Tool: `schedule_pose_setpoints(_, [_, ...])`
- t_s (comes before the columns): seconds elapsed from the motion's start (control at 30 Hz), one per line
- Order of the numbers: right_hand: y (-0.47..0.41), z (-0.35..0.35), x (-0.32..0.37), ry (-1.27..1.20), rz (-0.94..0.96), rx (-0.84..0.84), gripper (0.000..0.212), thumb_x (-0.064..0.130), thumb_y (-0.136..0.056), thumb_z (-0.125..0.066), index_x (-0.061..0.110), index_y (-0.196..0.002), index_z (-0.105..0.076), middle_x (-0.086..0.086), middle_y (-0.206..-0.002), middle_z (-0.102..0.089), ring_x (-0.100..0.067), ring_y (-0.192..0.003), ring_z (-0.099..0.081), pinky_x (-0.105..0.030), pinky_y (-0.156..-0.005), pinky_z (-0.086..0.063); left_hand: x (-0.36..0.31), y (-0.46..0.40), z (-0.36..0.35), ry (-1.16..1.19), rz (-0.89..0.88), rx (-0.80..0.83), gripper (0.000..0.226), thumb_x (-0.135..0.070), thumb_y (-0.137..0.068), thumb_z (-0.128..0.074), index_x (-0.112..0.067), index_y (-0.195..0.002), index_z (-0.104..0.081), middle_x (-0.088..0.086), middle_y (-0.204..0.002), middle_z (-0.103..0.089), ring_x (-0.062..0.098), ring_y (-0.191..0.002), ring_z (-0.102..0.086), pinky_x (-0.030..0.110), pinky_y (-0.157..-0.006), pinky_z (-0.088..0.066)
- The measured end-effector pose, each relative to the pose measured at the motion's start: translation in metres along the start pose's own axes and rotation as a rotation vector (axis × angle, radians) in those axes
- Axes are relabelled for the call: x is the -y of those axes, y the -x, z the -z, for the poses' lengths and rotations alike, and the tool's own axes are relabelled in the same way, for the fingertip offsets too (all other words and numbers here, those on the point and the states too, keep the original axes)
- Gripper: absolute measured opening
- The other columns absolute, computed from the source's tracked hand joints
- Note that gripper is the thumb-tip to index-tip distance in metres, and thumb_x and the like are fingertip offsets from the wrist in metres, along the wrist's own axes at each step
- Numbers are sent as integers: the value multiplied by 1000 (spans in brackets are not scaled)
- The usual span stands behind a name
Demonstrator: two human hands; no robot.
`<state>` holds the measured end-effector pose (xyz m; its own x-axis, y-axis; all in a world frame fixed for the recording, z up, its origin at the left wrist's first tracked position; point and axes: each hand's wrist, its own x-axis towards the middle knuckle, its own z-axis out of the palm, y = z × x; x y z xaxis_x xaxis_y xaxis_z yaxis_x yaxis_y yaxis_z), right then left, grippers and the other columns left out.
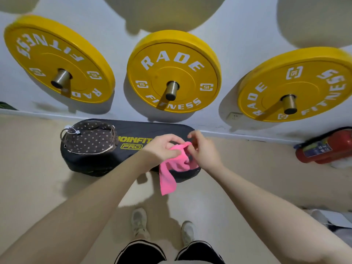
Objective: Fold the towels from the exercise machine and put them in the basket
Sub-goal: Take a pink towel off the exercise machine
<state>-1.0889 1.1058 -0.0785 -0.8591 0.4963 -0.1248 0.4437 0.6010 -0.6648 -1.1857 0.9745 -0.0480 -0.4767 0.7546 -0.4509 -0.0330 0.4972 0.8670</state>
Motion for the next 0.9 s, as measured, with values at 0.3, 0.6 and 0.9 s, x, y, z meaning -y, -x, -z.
schedule_pose_setpoints(0.3, [-62, -70, 0, -38, -518, -209, 11, 13, -94, -34, 7, -99, -42, -11, -80, -53, -30, -72, -48, -36, -62, -36, 67, -81, 71, -569, 32, -72, 24, -5, -87, -47, -10, -106, -61, 12, -105, -65, 29, -98, -58, 31, -82, -45])
schedule_pose_setpoints(0.6, [-94, -110, -41, 254, -449, 105, 26, 36, -91, -49, 13, -97, -58, -12, -97, -67, -33, -84, -60, -26, -57, -35, 144, -119, 126, -646, 78, 113, 18, -18, -90, -53, -11, -75, -61, 4, -74, -62, 22, -74, -53, 24, -60, -33])
schedule_pose_setpoints(0.9, [-215, -249, -191, 593, -240, 170, 23, 18, -95, -37, 11, -113, -50, -8, -113, -62, -30, -105, -56, -36, -85, -36, 289, -303, 122, -805, 71, -28, 32, -24, -90, -53, -22, -62, -37, 11, -80, -62, 29, -81, -57, 31, -65, -35])
